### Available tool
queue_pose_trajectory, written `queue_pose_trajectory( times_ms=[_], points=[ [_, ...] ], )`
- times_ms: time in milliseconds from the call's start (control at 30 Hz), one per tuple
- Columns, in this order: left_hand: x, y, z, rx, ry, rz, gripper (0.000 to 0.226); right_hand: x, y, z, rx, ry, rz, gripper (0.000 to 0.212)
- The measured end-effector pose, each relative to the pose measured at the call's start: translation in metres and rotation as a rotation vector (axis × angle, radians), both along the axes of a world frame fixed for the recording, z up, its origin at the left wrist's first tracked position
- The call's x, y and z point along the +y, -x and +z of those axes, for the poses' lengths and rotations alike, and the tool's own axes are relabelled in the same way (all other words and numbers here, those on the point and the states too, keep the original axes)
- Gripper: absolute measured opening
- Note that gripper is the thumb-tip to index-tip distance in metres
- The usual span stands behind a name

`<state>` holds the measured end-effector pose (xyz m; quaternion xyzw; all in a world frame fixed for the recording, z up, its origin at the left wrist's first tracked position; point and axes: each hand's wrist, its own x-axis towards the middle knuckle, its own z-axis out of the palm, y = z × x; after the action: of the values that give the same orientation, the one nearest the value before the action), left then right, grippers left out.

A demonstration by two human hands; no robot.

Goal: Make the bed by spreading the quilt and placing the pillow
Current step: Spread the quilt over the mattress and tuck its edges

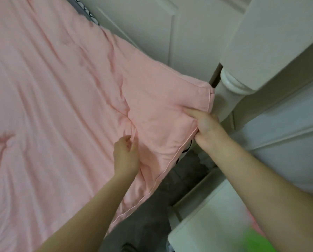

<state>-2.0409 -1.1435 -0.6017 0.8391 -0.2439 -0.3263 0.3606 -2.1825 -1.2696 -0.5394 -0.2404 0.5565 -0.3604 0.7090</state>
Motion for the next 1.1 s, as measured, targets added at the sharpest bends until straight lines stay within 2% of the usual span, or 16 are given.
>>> queue_pose_trajectory(
  times_ms=[67, 233, 300, 400, 500, 633, 733, 867, 967, 1100],
  points=[
    [-0.005, 0.002, 0.006, -0.032, 0.038, -0.077, 0.045, 0.004, 0.006, 0.001, 0.008, -0.016, -0.041, 0.033],
    [0.004, 0.015, 0.017, -0.246, -0.003, -0.436, 0.063, 0.021, 0.027, 0.011, 0.034, 0.015, -0.134, 0.025],
    [0.004, 0.02, 0.025, -0.335, 0.023, -0.475, 0.075, 0.029, 0.046, 0.021, -0.009, 0.047, -0.198, 0.024],
    [0.0, 0.033, 0.035, -0.482, 0.058, -0.551, 0.082, 0.042, 0.083, 0.022, -0.006, 0.092, -0.34, 0.023],
    [0.001, 0.045, 0.031, -0.512, -0.06, -0.765, 0.088, 0.055, 0.1, -0.003, 0.087, 0.055, -0.436, 0.015],
    [0.017, 0.05, 0.002, -0.51, -0.238, -1.007, 0.092, 0.049, 0.091, -0.041, 0.248, -0.079, -0.39, 0.015],
    [0.034, 0.044, -0.008, -0.548, -0.223, -1.03, 0.083, 0.041, 0.079, -0.033, 0.182, -0.072, -0.347, 0.022],
    [0.041, 0.039, -0.004, -0.661, 0.033, -0.919, 0.08, 0.05, 0.094, -0.012, 0.0, 0.114, -0.352, 0.018],
    [0.043, 0.038, -0.015, -0.689, 0.086, -0.986, 0.077, 0.055, 0.105, -0.032, 0.14, 0.093, -0.445, 0.014],
    [0.049, 0.038, -0.03, -0.654, -0.124, -1.108, 0.076, 0.043, 0.098, -0.065, 0.357, -0.047, -0.392, 0.018]
  ],
)
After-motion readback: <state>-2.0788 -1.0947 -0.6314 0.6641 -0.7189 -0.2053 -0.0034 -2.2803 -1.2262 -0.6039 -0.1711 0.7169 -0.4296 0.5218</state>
